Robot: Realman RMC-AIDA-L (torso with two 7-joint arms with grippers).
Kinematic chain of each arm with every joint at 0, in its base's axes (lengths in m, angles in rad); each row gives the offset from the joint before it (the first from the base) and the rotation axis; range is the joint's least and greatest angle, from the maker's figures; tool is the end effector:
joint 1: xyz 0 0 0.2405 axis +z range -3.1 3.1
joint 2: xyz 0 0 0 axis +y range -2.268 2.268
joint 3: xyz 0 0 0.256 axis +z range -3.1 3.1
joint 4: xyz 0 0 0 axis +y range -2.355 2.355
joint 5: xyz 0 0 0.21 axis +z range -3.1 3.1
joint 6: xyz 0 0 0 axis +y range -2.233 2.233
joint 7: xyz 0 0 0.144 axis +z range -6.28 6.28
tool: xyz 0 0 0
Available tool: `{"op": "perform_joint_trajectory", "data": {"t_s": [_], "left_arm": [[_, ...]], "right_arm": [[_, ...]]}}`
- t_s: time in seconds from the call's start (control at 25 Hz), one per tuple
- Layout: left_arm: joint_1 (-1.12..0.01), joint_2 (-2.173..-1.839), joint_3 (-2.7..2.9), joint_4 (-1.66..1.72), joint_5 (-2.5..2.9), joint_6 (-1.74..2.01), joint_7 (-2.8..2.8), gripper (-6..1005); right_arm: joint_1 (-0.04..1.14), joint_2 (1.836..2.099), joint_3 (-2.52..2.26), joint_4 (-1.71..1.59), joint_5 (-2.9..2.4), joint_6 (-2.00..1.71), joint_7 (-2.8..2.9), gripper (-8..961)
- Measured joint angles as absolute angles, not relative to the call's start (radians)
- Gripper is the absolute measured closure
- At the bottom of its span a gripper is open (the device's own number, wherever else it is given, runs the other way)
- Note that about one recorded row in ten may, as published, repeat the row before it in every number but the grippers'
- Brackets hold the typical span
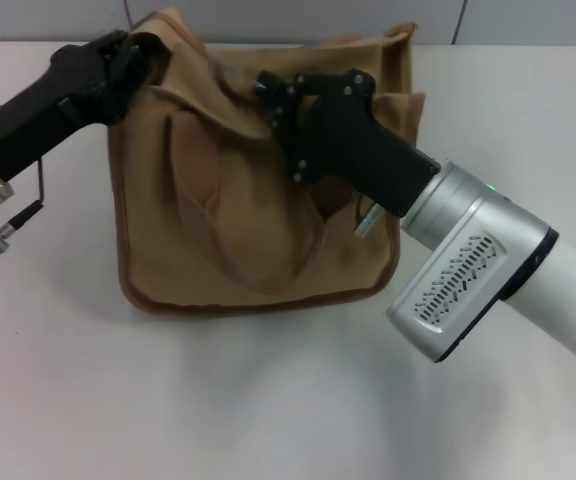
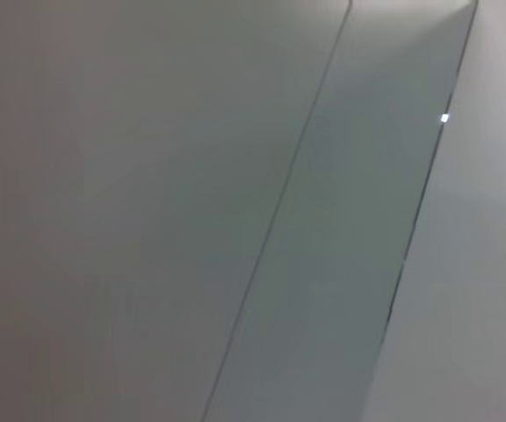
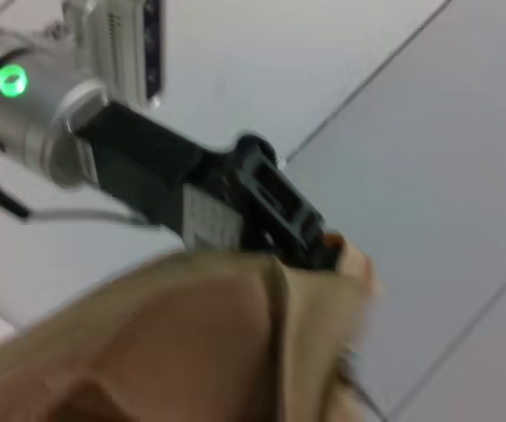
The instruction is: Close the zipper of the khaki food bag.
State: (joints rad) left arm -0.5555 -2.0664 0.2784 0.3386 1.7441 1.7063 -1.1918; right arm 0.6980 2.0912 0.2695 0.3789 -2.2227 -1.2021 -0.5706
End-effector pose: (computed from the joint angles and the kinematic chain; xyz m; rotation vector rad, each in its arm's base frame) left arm -0.2547 0.3301 0.0293 -2.1940 -0.6370 -1.4030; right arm 0.1636 0.3316 -0.1125 -2.0111 -0.5891 0.6641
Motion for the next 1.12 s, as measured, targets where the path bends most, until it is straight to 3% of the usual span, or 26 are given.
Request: {"op": "perform_joint_trajectory", "data": {"t_s": [0.6,1.0,1.12], "left_arm": [[-0.524,-2.067,0.288,0.344,1.697,1.687,-1.192,969],[-0.547,-2.071,0.292,0.326,1.701,1.692,-1.192,970],[-0.552,-2.071,0.292,0.325,1.702,1.694,-1.192,970]], "right_arm": [[0.574,2.091,0.345,0.451,-2.218,-1.357,-0.552,924],[0.643,2.091,0.358,0.581,-2.22,-1.17,-0.537,848],[0.648,2.091,0.358,0.588,-2.22,-1.146,-0.534,726]]}}
